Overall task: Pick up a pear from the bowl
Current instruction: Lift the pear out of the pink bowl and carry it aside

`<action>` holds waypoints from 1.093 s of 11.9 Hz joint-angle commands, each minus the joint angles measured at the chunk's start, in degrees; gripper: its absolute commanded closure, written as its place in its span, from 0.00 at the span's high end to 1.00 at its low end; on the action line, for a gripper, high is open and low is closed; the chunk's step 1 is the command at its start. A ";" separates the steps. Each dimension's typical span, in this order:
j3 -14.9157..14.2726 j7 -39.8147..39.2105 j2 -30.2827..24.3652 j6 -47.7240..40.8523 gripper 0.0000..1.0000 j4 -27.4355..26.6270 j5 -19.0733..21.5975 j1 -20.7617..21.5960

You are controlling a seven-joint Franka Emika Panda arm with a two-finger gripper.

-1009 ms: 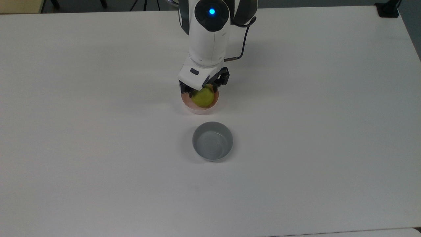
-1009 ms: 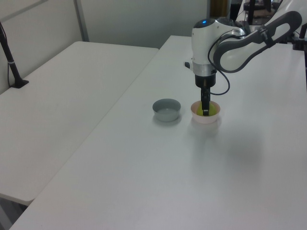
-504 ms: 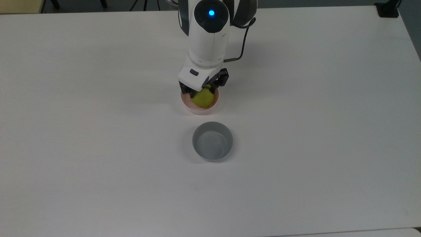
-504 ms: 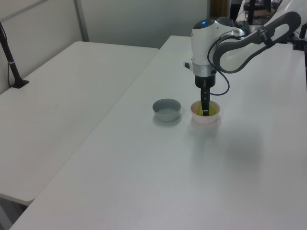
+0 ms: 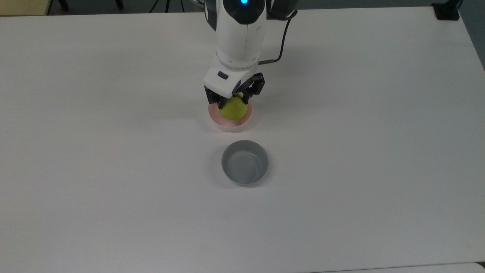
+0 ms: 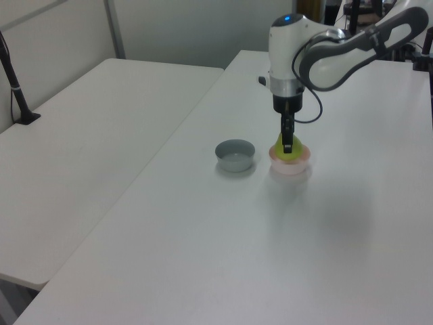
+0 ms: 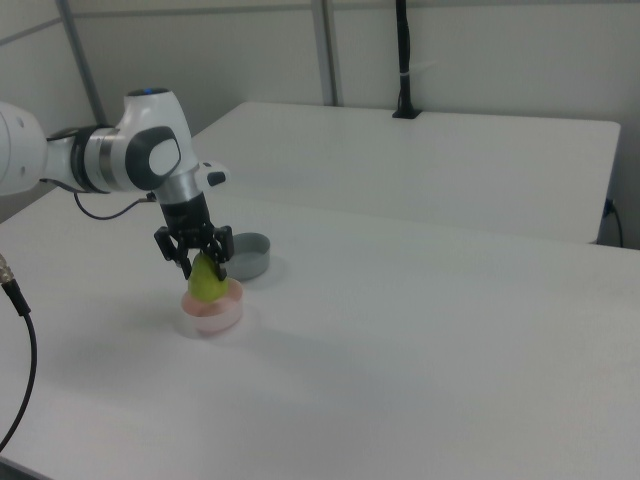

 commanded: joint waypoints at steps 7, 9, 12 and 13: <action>-1.48 -5.01 -3.36 -12.13 0.37 9.43 1.19 -7.19; -3.05 -9.66 -2.84 -11.17 0.37 9.43 1.19 -10.89; -7.10 -12.24 -0.57 -6.00 0.37 8.90 1.19 -11.43; -7.11 -12.15 1.01 -4.58 0.37 8.90 1.19 -12.39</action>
